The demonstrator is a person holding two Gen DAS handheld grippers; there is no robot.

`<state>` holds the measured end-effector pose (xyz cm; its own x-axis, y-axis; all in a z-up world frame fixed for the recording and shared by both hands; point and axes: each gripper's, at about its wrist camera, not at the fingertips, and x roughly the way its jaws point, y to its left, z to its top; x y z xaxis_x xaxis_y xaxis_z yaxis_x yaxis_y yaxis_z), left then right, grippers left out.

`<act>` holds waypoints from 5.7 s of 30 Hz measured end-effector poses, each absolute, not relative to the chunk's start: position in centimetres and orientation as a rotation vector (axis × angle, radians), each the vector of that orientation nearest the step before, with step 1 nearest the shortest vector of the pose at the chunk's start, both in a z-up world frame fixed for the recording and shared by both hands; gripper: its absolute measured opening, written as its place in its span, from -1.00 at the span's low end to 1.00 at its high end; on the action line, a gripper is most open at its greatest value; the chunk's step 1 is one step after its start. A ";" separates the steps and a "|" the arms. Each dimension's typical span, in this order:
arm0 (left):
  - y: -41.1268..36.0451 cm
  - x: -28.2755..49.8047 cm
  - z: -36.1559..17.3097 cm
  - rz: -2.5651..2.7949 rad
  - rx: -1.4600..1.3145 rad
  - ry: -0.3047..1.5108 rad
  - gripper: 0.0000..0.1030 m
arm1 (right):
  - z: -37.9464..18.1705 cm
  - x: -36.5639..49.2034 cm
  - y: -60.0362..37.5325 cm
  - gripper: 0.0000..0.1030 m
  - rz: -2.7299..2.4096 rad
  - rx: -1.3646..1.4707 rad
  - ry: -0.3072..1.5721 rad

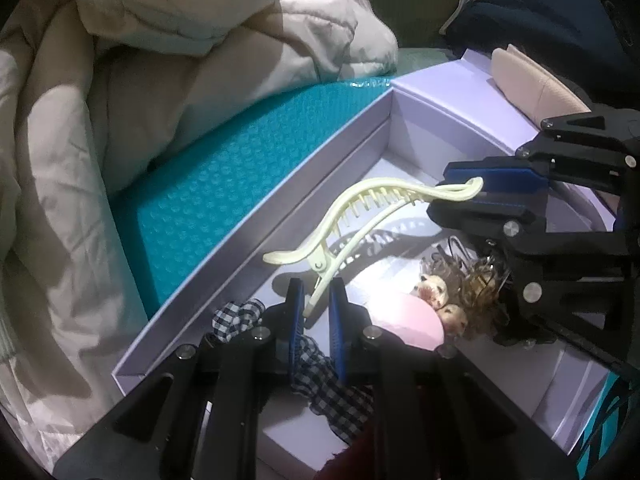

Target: Organize objects

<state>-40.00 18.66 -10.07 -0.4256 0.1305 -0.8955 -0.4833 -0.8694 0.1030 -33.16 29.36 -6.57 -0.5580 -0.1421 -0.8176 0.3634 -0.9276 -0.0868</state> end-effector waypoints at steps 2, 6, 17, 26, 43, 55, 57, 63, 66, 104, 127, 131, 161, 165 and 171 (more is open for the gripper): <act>18.7 -39.9 -10.1 2.334 -1.418 0.500 -0.76 | -6.7 -33.2 29.3 -0.62 -2.514 1.296 0.353; 18.8 -39.7 -10.0 2.339 -1.422 0.505 -0.77 | -7.0 -33.1 29.1 -0.60 -2.516 1.322 0.364; 18.7 -39.1 -9.9 2.351 -1.462 0.439 -0.65 | -6.6 -33.0 29.1 -0.27 -2.533 1.357 0.360; 17.8 -38.8 -9.4 2.391 -1.514 0.465 0.13 | -5.9 -32.6 29.0 -0.04 -2.508 1.378 0.343; 16.4 -35.6 -4.9 2.441 -1.449 0.378 0.34 | -2.2 -29.0 29.4 0.23 -2.603 1.331 0.363; 14.9 -32.4 0.7 2.534 -1.362 0.370 0.40 | 2.9 -25.3 28.6 0.23 -2.675 1.243 0.408; 14.6 -31.6 1.8 2.535 -1.347 0.343 0.40 | 3.8 -24.5 28.5 0.23 -2.698 1.225 0.413; 13.5 -28.9 5.0 2.553 -1.306 0.309 0.43 | 6.7 -21.8 28.3 0.23 -2.748 1.188 0.425; 13.0 -27.3 6.4 2.578 -1.287 0.305 0.46 | 8.0 -20.2 28.2 0.23 -2.768 1.187 0.421; 8.5 -8.3 9.8 2.661 -1.239 0.218 0.52 | 9.0 -4.4 25.7 0.23 -2.924 1.185 0.289; 6.3 -6.5 9.1 2.657 -1.294 0.144 0.64 | 8.6 -3.0 24.7 0.23 -2.920 1.191 0.294; 6.2 -6.0 9.3 2.666 -1.296 0.146 0.64 | 8.6 -2.9 24.7 0.23 -2.917 1.191 0.298; 6.9 -3.0 11.4 2.698 -1.247 0.204 0.64 | 9.5 -1.4 24.5 0.23 -2.918 1.163 0.329; 6.9 -2.7 11.5 2.691 -1.247 0.199 0.64 | 9.6 -1.3 24.4 0.23 -2.916 1.158 0.339; 7.0 -2.4 11.4 2.690 -1.260 0.199 0.64 | 9.6 -1.1 24.3 0.23 -2.913 1.160 0.346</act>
<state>-2.44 6.95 11.42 -0.6305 0.0917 -0.7707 -0.2041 -0.9777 0.0506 -1.12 24.29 9.58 -0.7297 0.0924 -0.6775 0.0691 -0.9758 -0.2075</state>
